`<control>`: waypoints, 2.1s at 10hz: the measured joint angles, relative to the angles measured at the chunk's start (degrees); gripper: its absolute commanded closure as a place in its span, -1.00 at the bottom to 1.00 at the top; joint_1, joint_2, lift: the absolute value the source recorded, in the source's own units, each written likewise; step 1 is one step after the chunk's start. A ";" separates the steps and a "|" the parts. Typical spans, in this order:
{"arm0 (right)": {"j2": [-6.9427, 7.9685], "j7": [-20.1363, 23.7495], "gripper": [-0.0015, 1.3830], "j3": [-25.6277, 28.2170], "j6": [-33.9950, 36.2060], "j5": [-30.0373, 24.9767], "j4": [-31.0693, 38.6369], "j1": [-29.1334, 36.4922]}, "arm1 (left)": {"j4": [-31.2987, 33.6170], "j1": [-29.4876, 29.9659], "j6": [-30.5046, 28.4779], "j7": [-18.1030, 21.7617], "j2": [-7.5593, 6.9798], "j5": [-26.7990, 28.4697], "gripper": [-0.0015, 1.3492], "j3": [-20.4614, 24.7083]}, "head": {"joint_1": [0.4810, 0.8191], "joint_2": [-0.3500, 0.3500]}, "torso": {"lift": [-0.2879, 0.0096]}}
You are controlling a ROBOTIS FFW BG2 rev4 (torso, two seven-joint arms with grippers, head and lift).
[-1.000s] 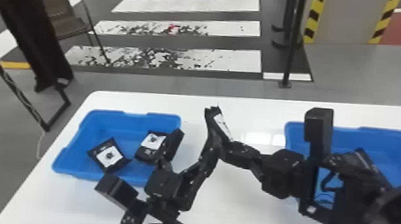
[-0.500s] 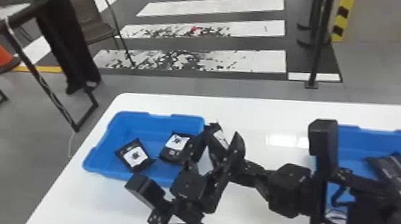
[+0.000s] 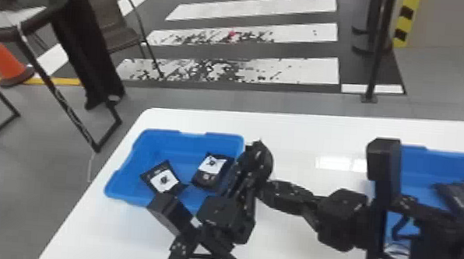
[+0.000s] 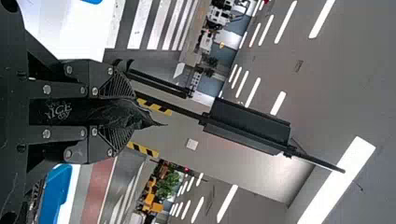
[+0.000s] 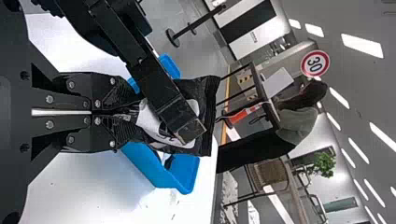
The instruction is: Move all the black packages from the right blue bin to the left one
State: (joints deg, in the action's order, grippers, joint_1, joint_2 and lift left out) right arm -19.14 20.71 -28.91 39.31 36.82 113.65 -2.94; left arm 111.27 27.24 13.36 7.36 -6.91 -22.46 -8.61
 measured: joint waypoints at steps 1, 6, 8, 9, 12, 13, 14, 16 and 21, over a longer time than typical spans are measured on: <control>0.13 0.09 -0.09 0.10 -1.46 0.59 -0.98 -0.01 | 0.01 0.02 0.61 -0.02 0.09 -0.02 0.80 0.39 | 0.27 0.89 | -0.10; 0.64 2.12 -0.76 6.77 -6.15 2.30 -3.17 3.47 | -13.78 -9.98 3.66 -5.52 1.19 16.02 0.08 16.92 | 0.27 1.00 | -0.10; 1.26 1.79 -0.77 13.43 -2.91 -5.27 2.25 6.16 | -17.86 -12.22 1.30 -4.56 0.98 18.91 -0.97 20.10 | 0.27 1.00 | -0.10; 2.01 -0.34 -0.77 18.72 2.58 -11.33 8.28 8.61 | -17.58 -11.63 4.30 -4.49 1.02 18.91 -0.75 19.75 | 0.27 0.97 | -0.10; 3.26 -8.26 -0.77 29.81 28.96 -25.65 19.54 9.96 | -11.42 -6.64 8.52 -3.75 1.48 16.57 -0.57 16.62 | 0.27 0.39 | -0.10; 2.59 -8.26 -0.77 30.71 34.06 -27.43 16.60 7.39 | -8.98 -4.67 8.70 -3.18 1.62 15.21 -0.57 15.82 | 0.27 0.22 | -0.10; 2.13 -8.40 -0.77 30.84 36.68 -29.36 13.84 5.29 | -7.42 -3.19 9.03 -2.80 1.80 13.73 -0.57 15.10 | 0.27 0.11 | -0.10; 1.73 -8.40 -0.77 30.30 37.91 -30.46 5.94 1.55 | -6.49 -2.03 9.19 -1.80 1.87 12.05 -0.57 13.75 | 0.27 0.00 | -0.10; 0.76 -7.66 -0.77 26.69 38.36 -30.31 -3.32 -3.11 | -6.44 -1.93 9.14 -1.39 1.73 11.93 -0.57 12.91 | 0.27 -0.05 | -0.10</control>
State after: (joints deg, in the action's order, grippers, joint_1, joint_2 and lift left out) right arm -18.38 13.05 -2.21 77.67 6.51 110.34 -6.05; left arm 104.83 25.31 22.50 5.98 -5.19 -10.53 4.30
